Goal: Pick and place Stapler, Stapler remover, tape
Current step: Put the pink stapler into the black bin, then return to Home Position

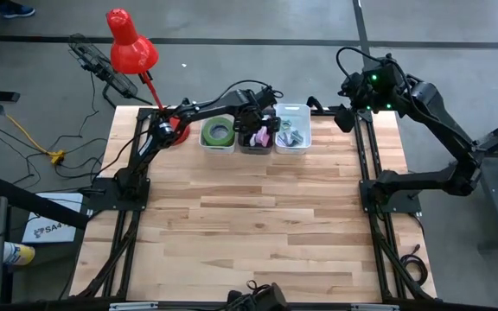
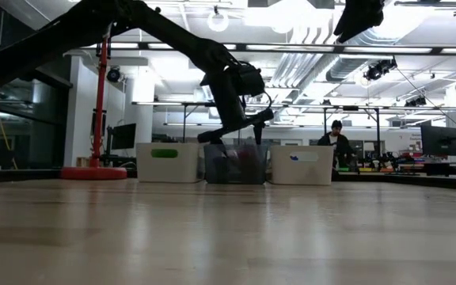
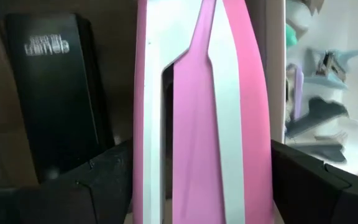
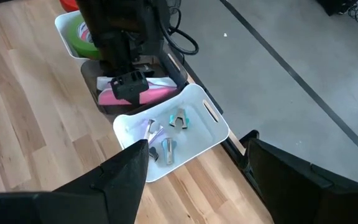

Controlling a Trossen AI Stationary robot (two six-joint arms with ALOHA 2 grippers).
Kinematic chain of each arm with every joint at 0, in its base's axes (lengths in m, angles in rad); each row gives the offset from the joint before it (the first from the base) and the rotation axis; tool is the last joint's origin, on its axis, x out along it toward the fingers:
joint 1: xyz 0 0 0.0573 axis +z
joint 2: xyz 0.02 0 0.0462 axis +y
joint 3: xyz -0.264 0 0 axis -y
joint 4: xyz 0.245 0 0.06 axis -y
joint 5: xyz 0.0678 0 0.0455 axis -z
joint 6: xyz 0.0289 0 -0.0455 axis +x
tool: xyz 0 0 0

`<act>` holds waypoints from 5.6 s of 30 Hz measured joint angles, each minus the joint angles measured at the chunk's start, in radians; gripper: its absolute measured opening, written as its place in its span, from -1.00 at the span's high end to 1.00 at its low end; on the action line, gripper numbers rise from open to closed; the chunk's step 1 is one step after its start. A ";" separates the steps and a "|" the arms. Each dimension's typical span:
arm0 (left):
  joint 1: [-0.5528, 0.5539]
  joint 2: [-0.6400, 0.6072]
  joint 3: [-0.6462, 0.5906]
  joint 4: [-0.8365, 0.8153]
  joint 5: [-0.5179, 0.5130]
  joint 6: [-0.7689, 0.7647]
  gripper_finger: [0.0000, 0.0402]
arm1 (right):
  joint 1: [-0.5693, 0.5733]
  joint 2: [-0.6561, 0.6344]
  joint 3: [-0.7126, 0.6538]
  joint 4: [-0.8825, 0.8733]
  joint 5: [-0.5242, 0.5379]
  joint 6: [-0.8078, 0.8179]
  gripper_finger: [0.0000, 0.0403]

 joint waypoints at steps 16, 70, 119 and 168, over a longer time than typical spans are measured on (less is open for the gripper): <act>0.024 -0.007 0.117 -0.160 0.002 0.035 -0.54 | 0.000 0.000 0.000 0.000 0.000 -0.019 -0.33; 0.004 -0.176 0.114 -0.234 -0.051 0.372 -0.74 | -0.001 0.001 0.000 -0.030 -0.047 -0.085 -0.33; -0.237 -0.580 -0.663 0.415 0.096 0.665 -0.74 | -0.019 -0.417 -0.618 0.297 -0.197 0.393 -0.33; -0.236 -2.228 -1.882 0.651 -0.272 0.304 -0.74 | 0.314 -1.062 -1.493 1.306 0.071 0.823 -0.33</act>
